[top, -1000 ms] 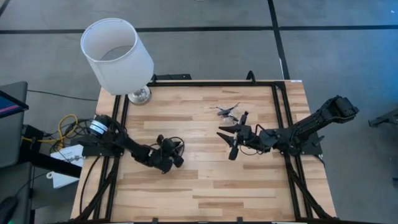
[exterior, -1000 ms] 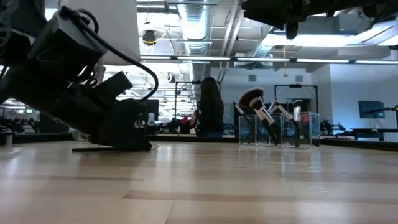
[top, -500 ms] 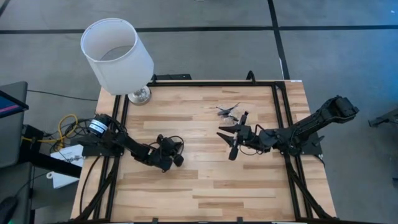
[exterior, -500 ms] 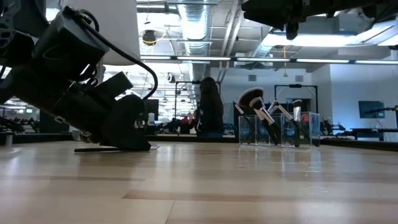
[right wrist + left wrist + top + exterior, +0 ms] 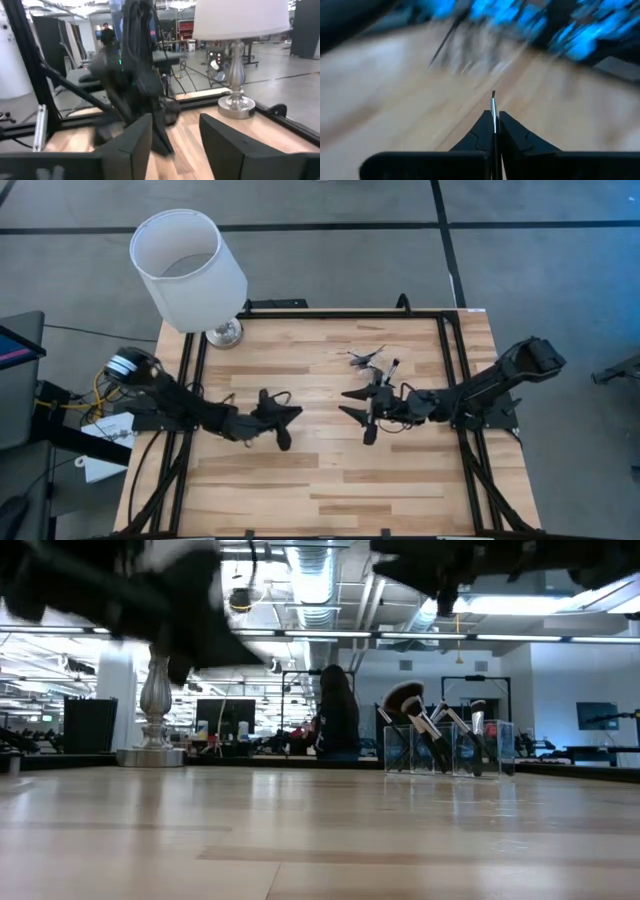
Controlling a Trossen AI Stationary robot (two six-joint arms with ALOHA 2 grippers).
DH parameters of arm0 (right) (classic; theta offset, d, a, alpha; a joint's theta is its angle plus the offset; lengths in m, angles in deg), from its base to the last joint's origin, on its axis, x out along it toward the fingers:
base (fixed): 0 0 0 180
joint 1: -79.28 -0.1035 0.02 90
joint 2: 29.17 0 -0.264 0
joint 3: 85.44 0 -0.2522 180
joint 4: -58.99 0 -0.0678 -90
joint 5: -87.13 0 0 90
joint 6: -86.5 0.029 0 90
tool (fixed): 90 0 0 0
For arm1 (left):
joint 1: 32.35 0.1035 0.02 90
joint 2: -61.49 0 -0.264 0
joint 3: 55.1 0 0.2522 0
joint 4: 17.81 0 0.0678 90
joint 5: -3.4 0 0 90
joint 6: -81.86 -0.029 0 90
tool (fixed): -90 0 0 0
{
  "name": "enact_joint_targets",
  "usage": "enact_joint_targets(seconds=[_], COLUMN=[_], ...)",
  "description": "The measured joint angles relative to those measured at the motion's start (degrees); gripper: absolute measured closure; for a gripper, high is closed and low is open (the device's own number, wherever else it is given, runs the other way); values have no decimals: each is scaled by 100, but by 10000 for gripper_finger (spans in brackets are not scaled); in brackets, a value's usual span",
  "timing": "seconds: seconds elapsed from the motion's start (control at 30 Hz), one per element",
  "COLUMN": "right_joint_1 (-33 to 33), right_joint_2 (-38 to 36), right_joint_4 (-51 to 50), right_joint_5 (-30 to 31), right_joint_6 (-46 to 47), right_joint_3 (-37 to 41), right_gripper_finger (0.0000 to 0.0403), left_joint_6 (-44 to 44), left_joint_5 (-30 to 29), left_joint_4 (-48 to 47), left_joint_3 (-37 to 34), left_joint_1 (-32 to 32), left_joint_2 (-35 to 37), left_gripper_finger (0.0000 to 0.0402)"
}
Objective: Put items in baskets/containers
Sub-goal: Put the liner brush into the transparent organizer
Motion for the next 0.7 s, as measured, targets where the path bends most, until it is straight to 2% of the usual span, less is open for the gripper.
enact_joint_targets(seconds=[0.17, 0.23, 0.33, 0.5, 0.7], right_joint_1=[190, 300, 494, 731, 571], right_joint_2=[643, 854, 1194, 2028, 2865], right_joint_4=[846, 1124, 1368, 1863, 1990], right_joint_5=[-20, -58, -453, -1614, -1742], right_joint_6=[-101, -79, 85, 212, -628], right_joint_3=[4, 2, -76, -826, -2002], right_gripper_finger=[214, 210, 211, 225, 243], left_joint_6=[-1672, -2240, -2872, -3015, -2995], left_joint_5=[321, 725, 1633, 2654, 2769], left_joint_4=[1253, 1863, 2642, 3087, 3212], left_joint_3=[17, 17, 24, 28, 28], left_joint_1=[9, -5, 8, 165, 308], left_joint_2=[777, 986, 1164, 1139, 1012], left_gripper_finger=[390, 390, 390, 390, 390])
